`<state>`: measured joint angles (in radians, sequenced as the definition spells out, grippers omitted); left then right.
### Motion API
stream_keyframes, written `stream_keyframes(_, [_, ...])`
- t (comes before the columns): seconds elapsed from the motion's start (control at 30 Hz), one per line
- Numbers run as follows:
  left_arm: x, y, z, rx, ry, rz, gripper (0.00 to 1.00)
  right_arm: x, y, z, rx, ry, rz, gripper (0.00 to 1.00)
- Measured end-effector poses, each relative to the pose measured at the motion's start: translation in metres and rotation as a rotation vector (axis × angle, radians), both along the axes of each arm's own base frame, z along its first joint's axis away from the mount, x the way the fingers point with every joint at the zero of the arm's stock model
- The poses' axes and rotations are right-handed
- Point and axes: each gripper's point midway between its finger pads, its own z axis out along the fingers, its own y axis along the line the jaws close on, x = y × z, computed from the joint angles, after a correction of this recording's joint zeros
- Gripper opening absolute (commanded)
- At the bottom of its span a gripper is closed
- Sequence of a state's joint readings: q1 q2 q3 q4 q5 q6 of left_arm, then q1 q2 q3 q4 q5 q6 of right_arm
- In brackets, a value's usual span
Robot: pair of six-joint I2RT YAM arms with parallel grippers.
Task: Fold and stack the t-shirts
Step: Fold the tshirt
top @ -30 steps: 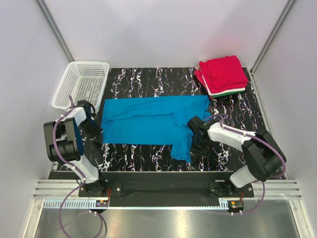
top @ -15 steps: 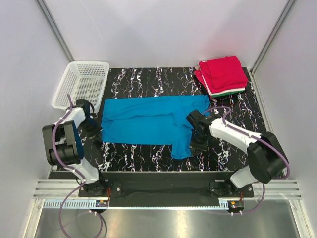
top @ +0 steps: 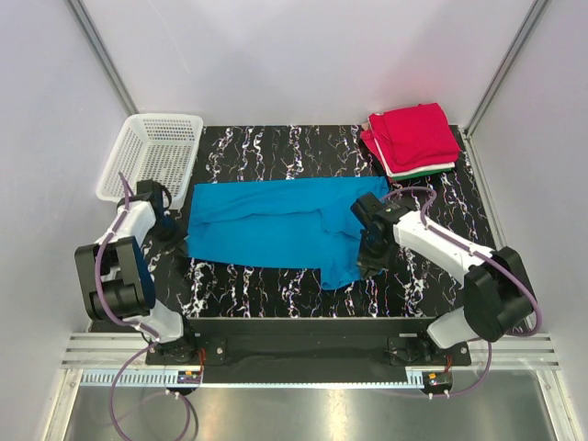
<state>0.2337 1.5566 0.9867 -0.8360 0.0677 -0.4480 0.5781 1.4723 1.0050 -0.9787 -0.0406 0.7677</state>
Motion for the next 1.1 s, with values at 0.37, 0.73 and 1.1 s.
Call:
stream_keyframes(0.37, [0.002,0.0,0.019,0.013,-0.068,0.0,0.0,0.032,-0.034,0.019,-0.037,-0.065,-0.06,0.0])
stream_keyframes(0.73, [0.009,0.001,0.026,0.013,-0.089,0.017,0.0,0.074,-0.039,0.044,-0.044,-0.148,-0.044,0.0])
stream_keyframes(1.1, [0.041,0.001,0.054,0.009,-0.172,0.042,0.0,0.117,-0.046,0.054,-0.051,-0.185,-0.047,0.0])
